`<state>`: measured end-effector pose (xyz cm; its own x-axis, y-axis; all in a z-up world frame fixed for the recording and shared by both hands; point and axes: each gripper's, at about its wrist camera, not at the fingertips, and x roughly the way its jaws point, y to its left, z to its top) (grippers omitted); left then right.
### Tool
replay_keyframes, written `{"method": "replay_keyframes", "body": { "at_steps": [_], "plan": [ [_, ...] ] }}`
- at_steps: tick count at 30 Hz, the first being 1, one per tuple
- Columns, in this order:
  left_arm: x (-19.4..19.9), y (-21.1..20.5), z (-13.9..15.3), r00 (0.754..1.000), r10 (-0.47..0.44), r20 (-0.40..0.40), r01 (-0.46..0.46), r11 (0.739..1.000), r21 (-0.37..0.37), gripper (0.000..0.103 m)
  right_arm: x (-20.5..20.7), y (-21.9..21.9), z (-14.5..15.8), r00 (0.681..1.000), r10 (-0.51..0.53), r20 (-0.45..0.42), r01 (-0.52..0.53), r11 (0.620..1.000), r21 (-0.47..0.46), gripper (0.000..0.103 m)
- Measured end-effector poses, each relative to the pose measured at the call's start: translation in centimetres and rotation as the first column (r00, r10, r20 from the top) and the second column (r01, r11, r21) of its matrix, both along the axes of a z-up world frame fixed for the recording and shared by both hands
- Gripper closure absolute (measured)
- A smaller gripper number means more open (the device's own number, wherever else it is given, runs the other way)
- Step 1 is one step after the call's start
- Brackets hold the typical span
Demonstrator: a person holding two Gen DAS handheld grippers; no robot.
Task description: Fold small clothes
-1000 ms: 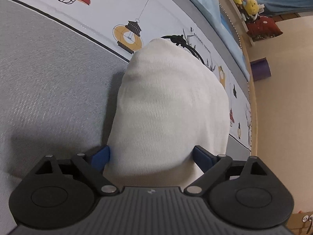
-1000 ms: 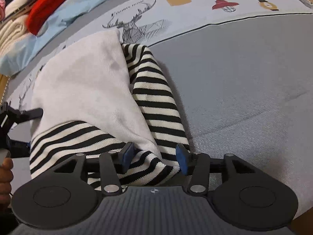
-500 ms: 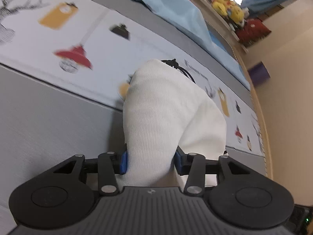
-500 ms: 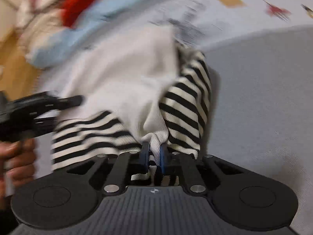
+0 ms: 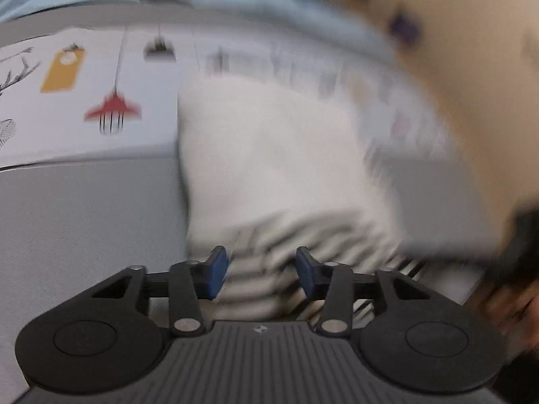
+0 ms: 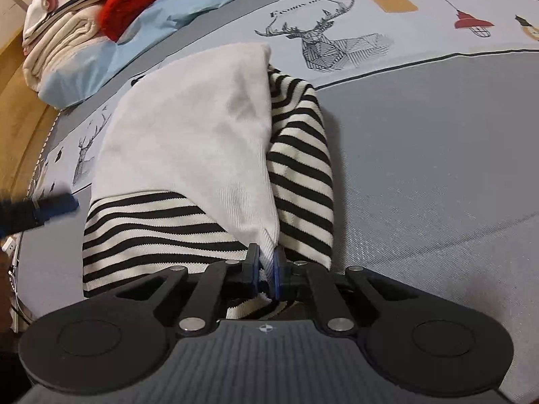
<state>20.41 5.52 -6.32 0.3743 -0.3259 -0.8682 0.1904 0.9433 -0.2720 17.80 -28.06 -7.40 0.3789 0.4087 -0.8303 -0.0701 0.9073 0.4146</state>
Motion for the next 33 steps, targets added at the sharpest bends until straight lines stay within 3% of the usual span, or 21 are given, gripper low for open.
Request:
{"method": "replay_keyframes", "body": {
  "at_steps": [2,7,11,14,17,18,20,21,23,26,33],
  "plan": [
    [-0.2,-1.5,-1.6,0.999,-0.044,-0.016,0.046,0.992,0.115,0.053,-0.1,0.1,-0.2,1.0,0.007,-0.011,-0.007,1.0,-0.022,0.096],
    [-0.5,-0.8,-1.7,0.999,0.025,-0.025,-0.023,0.995,0.096,0.051,-0.4,0.7,-0.8,0.996,0.062,-0.063,-0.064,0.998,-0.028,0.095],
    [-1.1,-0.1,0.5,0.993,0.109,-0.044,-0.106,0.992,0.066,0.046,-0.1,-0.7,0.9,1.0,0.004,0.004,-0.005,0.998,0.059,0.088],
    [-1.9,0.4,2.6,0.992,0.125,0.008,-0.125,0.992,0.007,0.042,0.0,-2.2,2.7,0.992,-0.082,0.092,0.072,0.991,0.111,0.087],
    [-3.0,-0.2,1.9,0.996,0.086,0.029,-0.086,0.996,-0.017,0.042,0.1,-3.1,4.5,0.968,-0.15,0.202,0.12,0.981,0.154,0.066],
    [-3.3,-0.9,0.8,0.999,0.052,0.003,-0.052,0.999,0.011,0.043,0.2,-3.1,4.8,0.96,-0.165,0.226,0.128,0.977,0.169,0.062],
    [-2.9,-2.3,-1.3,0.996,-0.013,-0.086,0.026,0.988,0.151,0.043,1.2,-3.0,4.8,0.95,-0.185,0.253,0.138,0.971,0.195,0.062],
    [-2.8,-3.1,-1.8,0.995,-0.047,-0.089,0.065,0.976,0.207,0.043,1.9,-2.9,4.7,0.948,-0.193,0.253,0.143,0.969,0.203,0.062],
    [-2.7,-3.9,-2.2,0.992,-0.087,-0.09,0.106,0.967,0.232,0.041,3.1,-2.8,4.2,0.946,-0.212,0.245,0.161,0.964,0.213,0.06],
    [-2.6,-3.8,-2.0,0.993,-0.076,-0.094,0.095,0.97,0.223,0.04,5.3,-2.3,2.8,0.945,-0.243,0.219,0.195,0.956,0.219,0.054],
    [-2.6,-2.9,-2.2,0.993,-0.056,-0.108,0.074,0.982,0.174,0.039,8.9,0.1,-1.0,0.949,-0.292,0.119,0.259,0.937,0.234,0.052]
  ]
}}
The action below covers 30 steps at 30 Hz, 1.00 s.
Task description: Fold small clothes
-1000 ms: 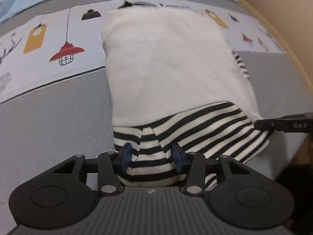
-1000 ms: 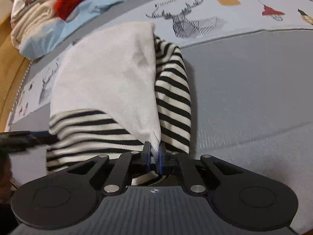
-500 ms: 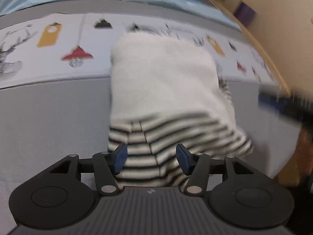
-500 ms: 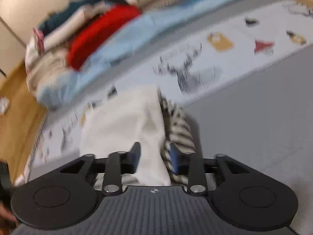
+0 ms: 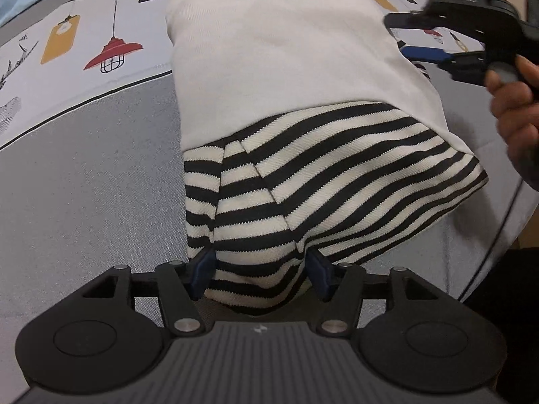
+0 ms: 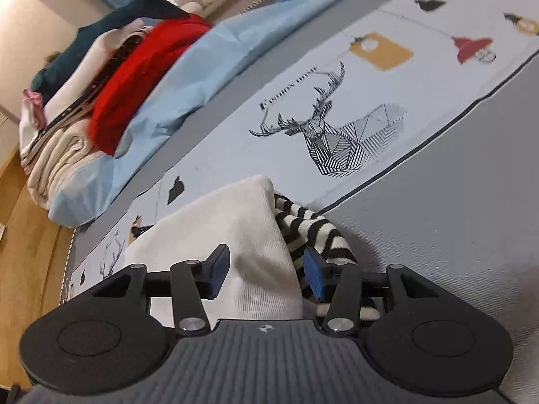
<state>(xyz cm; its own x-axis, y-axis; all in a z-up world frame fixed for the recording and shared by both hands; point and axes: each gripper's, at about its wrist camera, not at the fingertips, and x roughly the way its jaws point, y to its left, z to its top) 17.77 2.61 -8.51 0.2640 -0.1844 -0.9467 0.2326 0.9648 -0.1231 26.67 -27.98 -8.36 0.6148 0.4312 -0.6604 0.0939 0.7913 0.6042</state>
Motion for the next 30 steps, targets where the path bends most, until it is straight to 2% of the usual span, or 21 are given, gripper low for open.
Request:
{"method": "replay_keyframes", "body": {
  "at_steps": [3,6,8,9,12,13,15,17,19,21,22,24,26,28,30],
  "plan": [
    [0.0,0.3,0.0,1.0,0.005,-0.006,-0.005,1.0,-0.014,0.038,1.0,0.3,-1.1,0.999,-0.034,-0.04,0.035,0.999,0.009,0.052],
    [0.3,0.7,-0.3,1.0,0.013,-0.013,-0.014,0.999,-0.031,0.038,1.6,0.6,-1.7,0.998,-0.025,-0.054,0.028,0.998,0.055,0.053],
    [0.4,0.9,-0.2,1.0,0.014,-0.011,-0.014,0.999,-0.038,0.038,1.9,1.1,-1.5,1.0,0.007,-0.027,-0.006,0.998,0.061,0.08],
    [0.5,0.9,-0.2,1.0,0.014,-0.009,-0.014,0.999,-0.041,0.038,1.9,1.4,-1.2,1.0,0.027,-0.007,-0.026,0.998,0.052,0.097],
    [0.4,0.9,0.4,1.0,0.012,0.017,-0.011,0.997,-0.07,0.038,1.4,1.3,0.6,0.996,-0.008,0.089,0.007,1.0,0.019,0.099],
    [0.3,0.9,0.8,0.999,0.012,0.03,-0.009,0.996,-0.089,0.038,1.2,0.8,1.2,0.992,-0.04,0.119,0.037,0.999,0.028,0.099],
    [0.2,0.7,1.2,0.999,0.007,0.053,-0.001,0.994,-0.111,0.038,1.2,-0.2,1.2,0.989,-0.091,0.116,0.09,0.996,0.01,0.1],
    [0.1,0.6,1.4,0.998,0.001,0.061,0.006,0.993,-0.114,0.038,1.7,-0.6,-0.2,0.993,-0.112,0.038,0.115,0.991,-0.062,0.1],
    [0.0,0.5,1.4,0.999,0.001,0.052,0.005,0.993,-0.115,0.038,2.1,0.0,-1.7,0.996,-0.087,-0.029,0.082,0.986,-0.146,0.099],
    [0.0,0.7,1.4,0.999,0.005,0.048,0.001,0.993,-0.116,0.038,2.2,0.6,-2.4,0.997,-0.051,-0.061,0.04,0.986,-0.161,0.097],
    [0.1,0.9,1.4,0.999,0.008,0.05,-0.002,0.993,-0.121,0.038,2.0,0.7,-2.1,0.997,-0.057,-0.054,0.047,0.983,-0.177,0.092],
    [0.2,1.4,1.6,0.998,0.022,0.057,-0.013,0.989,-0.145,0.038,1.1,0.7,-0.6,0.998,-0.064,-0.008,0.061,0.975,-0.214,0.089],
    [0.2,2.0,2.1,0.997,0.048,0.067,-0.035,0.984,-0.175,0.038,0.0,0.7,1.2,0.998,-0.037,0.053,0.047,0.978,-0.204,0.083],
    [0.3,2.7,2.6,0.993,0.088,0.073,-0.071,0.974,-0.214,0.038,-1.3,0.7,2.4,0.994,0.033,0.105,-0.013,0.983,-0.183,0.069],
    [0.7,3.4,2.8,0.989,0.132,0.07,-0.112,0.963,-0.246,0.038,-2.5,1.2,3.1,0.98,0.155,0.121,-0.135,0.978,-0.161,0.067]
  ]
}}
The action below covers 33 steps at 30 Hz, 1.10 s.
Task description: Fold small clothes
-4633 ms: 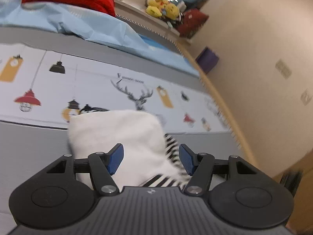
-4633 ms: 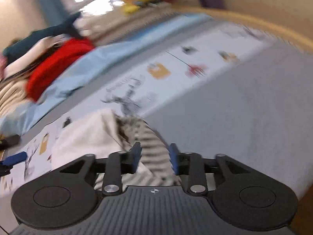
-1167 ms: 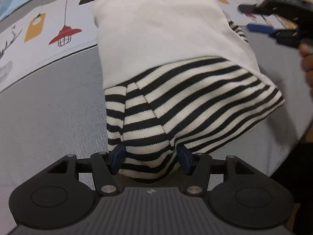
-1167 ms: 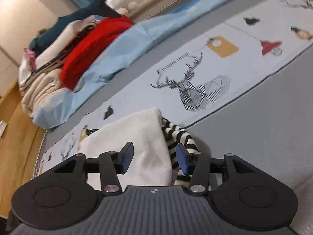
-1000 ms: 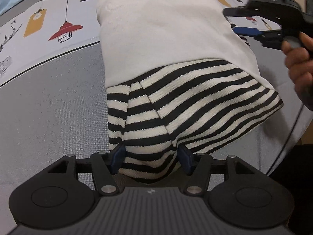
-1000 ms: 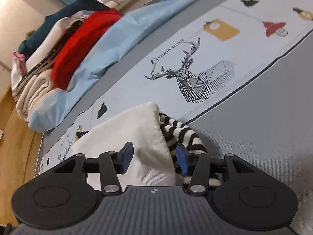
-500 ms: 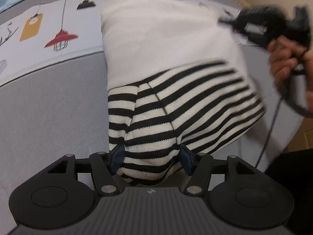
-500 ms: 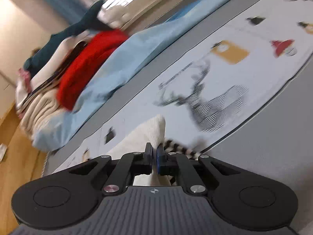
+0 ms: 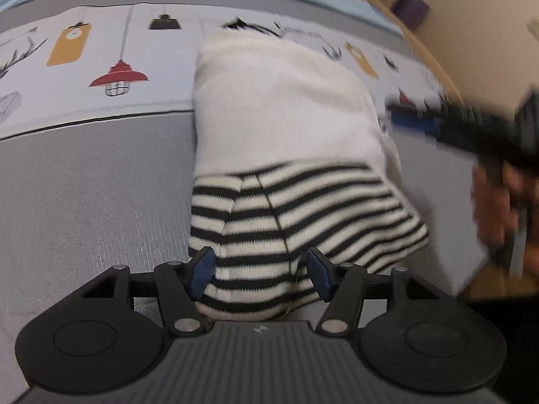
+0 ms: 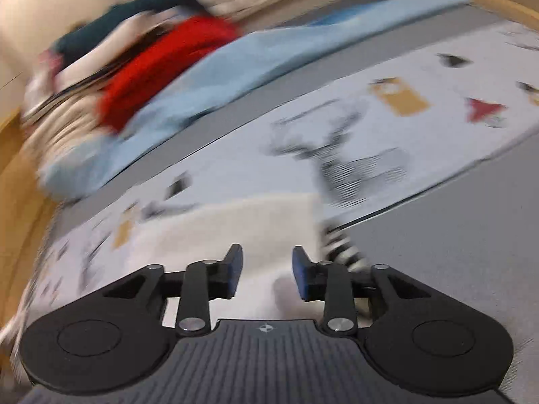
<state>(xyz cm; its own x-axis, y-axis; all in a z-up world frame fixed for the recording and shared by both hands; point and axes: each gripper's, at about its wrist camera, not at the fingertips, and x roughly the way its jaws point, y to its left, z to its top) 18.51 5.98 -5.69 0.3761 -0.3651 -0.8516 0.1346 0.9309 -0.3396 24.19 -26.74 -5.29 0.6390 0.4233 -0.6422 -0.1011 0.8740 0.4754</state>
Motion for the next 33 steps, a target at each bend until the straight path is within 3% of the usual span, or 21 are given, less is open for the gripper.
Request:
{"method": "replay_keyframes", "body": {
  "at_steps": [1,3,6,8,11,14,15,17,22,23,24,25,26,28,31,33],
  "plan": [
    [0.2,0.3,0.0,1.0,0.022,-0.003,-0.022,1.0,-0.012,0.038,-0.4,0.4,0.0,0.998,0.069,-0.003,-0.069,0.998,0.003,0.068],
    [0.5,0.6,0.1,0.998,0.059,-0.012,-0.059,0.998,-0.028,0.038,-1.1,1.2,-1.0,0.986,0.16,-0.047,-0.163,0.983,-0.079,0.068],
    [1.0,1.0,0.0,0.993,0.118,-0.025,-0.118,0.992,-0.032,0.038,-1.1,0.9,-5.4,0.949,0.128,-0.289,-0.204,0.946,-0.252,0.066],
    [1.6,1.6,-0.2,0.983,0.176,-0.04,-0.178,0.983,-0.046,0.037,-1.1,-1.1,-6.3,0.938,0.079,-0.336,-0.147,0.972,-0.183,0.065],
    [2.3,3.1,-0.8,0.959,0.271,-0.085,-0.279,0.955,-0.097,0.033,-1.5,-3.3,-4.5,0.963,0.012,-0.271,-0.043,0.993,-0.106,0.064],
    [3.2,4.2,-2.1,0.928,0.333,-0.167,-0.359,0.92,-0.158,0.031,-2.2,-4.5,-4.0,0.966,-0.032,-0.257,0.015,0.998,-0.065,0.047],
    [3.5,4.4,-2.6,0.922,0.338,-0.189,-0.37,0.912,-0.175,0.03,-2.2,-4.7,-4.3,0.961,-0.032,-0.275,0.019,0.999,-0.049,0.04],
    [4.0,4.2,-3.1,0.913,0.344,-0.218,-0.386,0.902,-0.195,0.024,-2.2,-4.7,-5.2,0.946,0.003,-0.325,-0.006,1.0,-0.01,0.039],
    [5.0,2.6,-3.9,0.914,0.345,-0.215,-0.379,0.914,-0.143,0.025,-2.9,-2.6,-6.8,0.926,0.089,-0.367,-0.1,0.995,-0.011,0.039],
    [5.2,2.3,-4.0,0.915,0.345,-0.21,-0.377,0.916,-0.135,0.029,-2.9,-2.3,-6.8,0.93,0.092,-0.356,-0.105,0.994,-0.02,0.04],
    [5.1,2.1,-4.0,0.914,0.348,-0.207,-0.378,0.917,-0.129,0.032,-2.5,-2.1,-6.9,0.934,0.089,-0.346,-0.104,0.994,-0.024,0.052],
    [5.3,2.0,-4.1,0.913,0.352,-0.205,-0.381,0.916,-0.124,0.033,-2.2,-1.9,-6.7,0.938,0.093,-0.334,-0.103,0.995,-0.013,0.076],
    [5.5,2.0,-4.2,0.911,0.358,-0.204,-0.387,0.914,-0.124,0.035,-2.1,-1.8,-6.5,0.942,0.092,-0.323,-0.096,0.995,0.003,0.082],
    [5.9,2.1,-4.3,0.905,0.375,-0.199,-0.405,0.904,-0.139,0.037,-1.3,-1.4,-6.2,0.953,0.076,-0.294,-0.079,0.997,0.002,0.091],
    [6.7,2.3,-4.1,0.899,0.401,-0.176,-0.43,0.886,-0.174,0.041,-0.1,-1.2,-5.4,0.972,0.059,-0.228,-0.059,0.998,0.008,0.093],
    [7.3,1.9,-3.7,0.905,0.405,-0.134,-0.423,0.891,-0.166,0.042,0.9,-1.1,-5.0,0.984,0.04,-0.174,-0.039,0.999,0.011,0.094]
  ]
}}
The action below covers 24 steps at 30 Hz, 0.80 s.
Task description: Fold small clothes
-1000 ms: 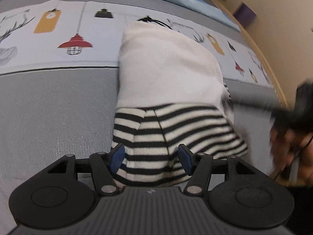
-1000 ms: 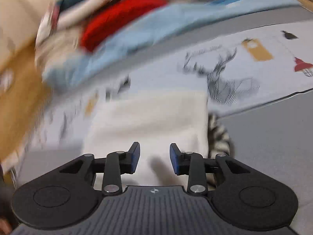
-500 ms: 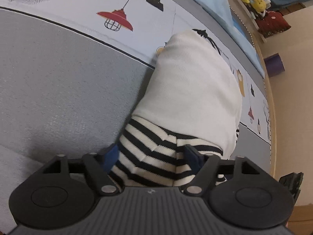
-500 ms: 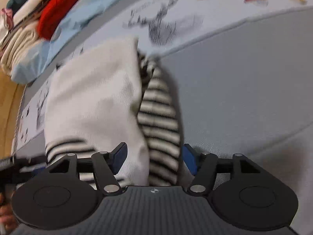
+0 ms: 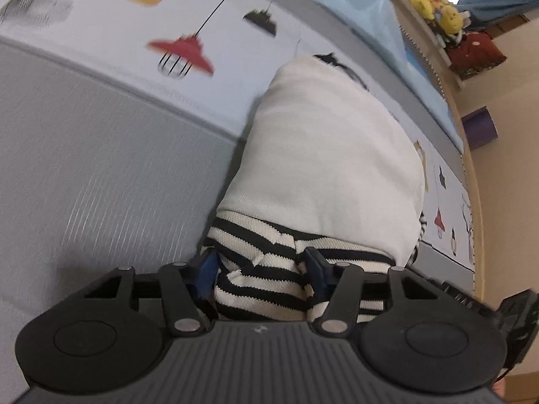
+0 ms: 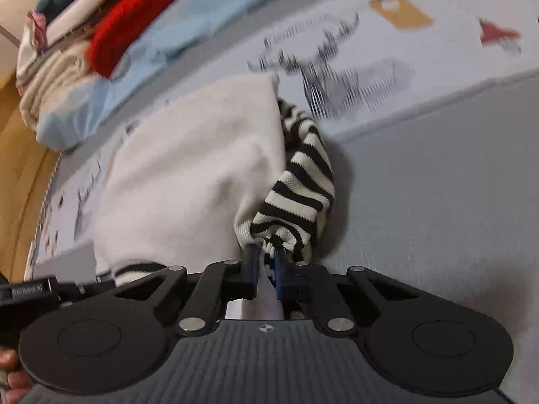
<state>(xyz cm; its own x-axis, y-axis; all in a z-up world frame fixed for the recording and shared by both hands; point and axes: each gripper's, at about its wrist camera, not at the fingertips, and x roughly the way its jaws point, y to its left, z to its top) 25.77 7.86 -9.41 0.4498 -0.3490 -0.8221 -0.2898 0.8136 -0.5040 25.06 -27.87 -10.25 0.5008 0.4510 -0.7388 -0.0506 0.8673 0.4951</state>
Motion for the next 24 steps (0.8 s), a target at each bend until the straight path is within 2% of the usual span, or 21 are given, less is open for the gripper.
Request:
{"method": "replay_keyframes", "body": {
  "at_steps": [3,6,8,10,11,14,17,18,20,21,23,24],
  "plan": [
    [0.6,-0.6,0.3,1.0,-0.006,0.014,0.006,0.999,0.033,0.04,1.3,-0.2,0.8,0.997,-0.051,0.06,0.051,0.999,0.003,0.094],
    [0.5,-1.1,1.0,0.999,-0.034,0.025,0.032,0.997,0.077,0.039,2.1,-0.3,0.7,0.995,-0.091,0.05,0.092,0.996,-0.014,0.089],
    [0.0,-1.1,1.6,0.998,-0.049,0.039,0.045,0.995,0.091,0.038,1.9,-0.8,1.1,0.994,-0.099,0.04,0.1,0.995,-0.008,0.08],
    [-0.5,-1.1,1.9,0.997,-0.067,0.031,0.063,0.993,0.096,0.037,1.3,-1.4,1.6,0.994,-0.101,0.037,0.101,0.995,0.017,0.055],
    [-0.8,-1.0,1.8,0.997,-0.072,0.019,0.07,0.993,0.097,0.037,0.7,-1.8,1.9,0.995,-0.096,0.033,0.095,0.995,0.028,0.051],
    [-1.6,-0.3,1.3,0.998,-0.06,-0.008,0.061,0.996,0.06,0.034,-0.5,-1.9,1.9,0.999,-0.045,-0.016,0.046,0.998,0.04,0.05],
    [-2.0,0.5,0.0,0.998,-0.021,-0.059,0.02,0.999,-0.026,0.035,-1.5,-1.6,0.6,0.993,0.017,-0.114,-0.018,1.0,-0.012,0.05],
    [-2.1,0.5,-0.6,0.997,-0.008,-0.083,0.003,0.998,-0.062,0.036,-1.9,-1.6,0.2,0.99,0.033,-0.136,-0.037,0.999,-0.026,0.051],
    [-2.1,-0.2,-0.7,0.997,-0.023,-0.077,0.018,0.998,-0.058,0.036,-2.5,-1.6,0.2,0.988,0.061,-0.144,-0.065,0.997,-0.028,0.075],
    [-2.0,-0.7,-0.5,0.997,-0.041,-0.065,0.038,0.998,-0.045,0.036,-2.8,-1.8,0.4,0.988,0.07,-0.136,-0.072,0.997,-0.014,0.097],
    [-1.9,-1.3,-0.5,0.996,-0.06,-0.06,0.058,0.998,-0.033,0.036,-3.3,-2.4,1.2,0.992,0.07,-0.107,-0.07,0.998,0.003,0.098],
    [-1.8,-1.3,-0.6,0.996,-0.065,-0.062,0.064,0.998,-0.029,0.036,-3.6,-2.6,1.4,0.993,0.07,-0.096,-0.072,0.997,-0.021,0.098]
  ]
}}
